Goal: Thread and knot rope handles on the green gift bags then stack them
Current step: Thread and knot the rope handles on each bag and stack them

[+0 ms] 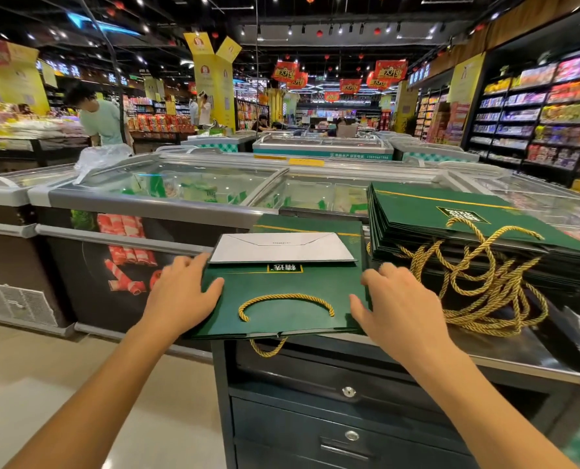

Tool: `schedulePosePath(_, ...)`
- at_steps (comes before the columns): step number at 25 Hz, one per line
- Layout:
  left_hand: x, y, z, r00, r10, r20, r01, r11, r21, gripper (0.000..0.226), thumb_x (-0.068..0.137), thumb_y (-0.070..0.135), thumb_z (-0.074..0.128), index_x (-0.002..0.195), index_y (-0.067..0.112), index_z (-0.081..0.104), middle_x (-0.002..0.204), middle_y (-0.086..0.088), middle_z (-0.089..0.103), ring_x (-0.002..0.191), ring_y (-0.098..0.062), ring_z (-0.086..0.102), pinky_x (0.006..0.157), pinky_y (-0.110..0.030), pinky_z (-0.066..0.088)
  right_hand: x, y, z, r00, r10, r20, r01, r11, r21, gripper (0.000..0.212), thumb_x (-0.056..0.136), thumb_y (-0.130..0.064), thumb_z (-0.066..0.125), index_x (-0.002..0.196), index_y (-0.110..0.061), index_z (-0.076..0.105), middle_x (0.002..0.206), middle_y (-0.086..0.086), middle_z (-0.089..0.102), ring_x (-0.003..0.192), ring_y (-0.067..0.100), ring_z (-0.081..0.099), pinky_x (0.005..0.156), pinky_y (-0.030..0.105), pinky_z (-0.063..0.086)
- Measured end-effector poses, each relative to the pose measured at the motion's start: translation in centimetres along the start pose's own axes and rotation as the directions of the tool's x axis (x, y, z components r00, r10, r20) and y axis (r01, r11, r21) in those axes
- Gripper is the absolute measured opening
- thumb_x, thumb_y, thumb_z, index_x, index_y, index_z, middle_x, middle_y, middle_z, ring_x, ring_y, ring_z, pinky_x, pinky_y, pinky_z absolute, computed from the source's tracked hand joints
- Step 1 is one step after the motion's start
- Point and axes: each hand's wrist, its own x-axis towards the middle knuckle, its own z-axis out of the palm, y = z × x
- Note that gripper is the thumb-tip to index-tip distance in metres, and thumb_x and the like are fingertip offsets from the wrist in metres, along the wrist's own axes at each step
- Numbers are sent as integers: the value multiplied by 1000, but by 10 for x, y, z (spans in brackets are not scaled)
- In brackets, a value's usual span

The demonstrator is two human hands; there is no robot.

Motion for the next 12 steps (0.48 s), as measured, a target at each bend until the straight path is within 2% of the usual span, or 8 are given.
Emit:
schedulePosePath(1, 6, 3, -2, 995, 99, 3, -99, 994, 46, 54, 98, 47, 51, 148, 26, 45, 145, -9, 48, 132, -31, 45, 109, -47, 41, 6, -6, -1, 999, -47, -9, 48, 995, 92, 36, 100, -50, 52, 122, -23, 63, 113, -5, 60, 108, 17, 58, 77, 33, 55)
schedulePosePath(3, 17, 13, -2, 954, 271, 125, -275, 961, 9, 47, 101, 44, 48, 147, 32, 47, 157, -4, 37, 144, -25, 34, 118, -43, 30, 23, -22, 3, 982, -178, 65, 152, 945, 290, 41, 100, -46, 54, 135, -25, 59, 127, -5, 60, 118, 17, 57, 92, 38, 53)
schedulePosePath(6, 18, 26, 13, 908, 325, 265, -310, 946, -97, 44, 106, 38, 40, 149, 34, 44, 161, -4, 31, 148, -22, 25, 122, -39, 20, 46, -49, 18, 894, -373, 248, 276, 895, 349, 52, 100, -46, 57, 146, -23, 52, 140, 2, 55, 128, 24, 52, 105, 46, 45)
schedulePosePath(8, 16, 28, 20, 914, 333, 232, -320, 943, -90, 44, 107, 37, 37, 150, 34, 42, 162, -4, 31, 148, -22, 25, 121, -39, 19, 56, -58, 26, 845, -435, 312, 322, 878, 353, 43, 99, -43, 61, 136, -22, 61, 133, 2, 60, 122, 25, 54, 104, 47, 45)
schedulePosePath(10, 14, 27, 22, 919, 337, 203, -330, 942, -65, 44, 107, 36, 35, 151, 34, 42, 162, -2, 30, 147, -21, 25, 119, -37, 18, 61, -62, 28, 851, -426, 307, 299, 873, 385, 21, 98, -34, 64, 113, -21, 71, 111, 0, 67, 102, 24, 59, 92, 43, 50)
schedulePosePath(12, 15, 27, 23, 919, 341, 197, -335, 940, -63, 44, 108, 36, 32, 151, 34, 40, 162, -2, 29, 147, -20, 25, 118, -36, 18, 65, -62, 29, 864, -415, 286, 296, 877, 379, 9, 100, -22, 58, 99, -18, 66, 95, 0, 66, 88, 25, 59, 82, 44, 52)
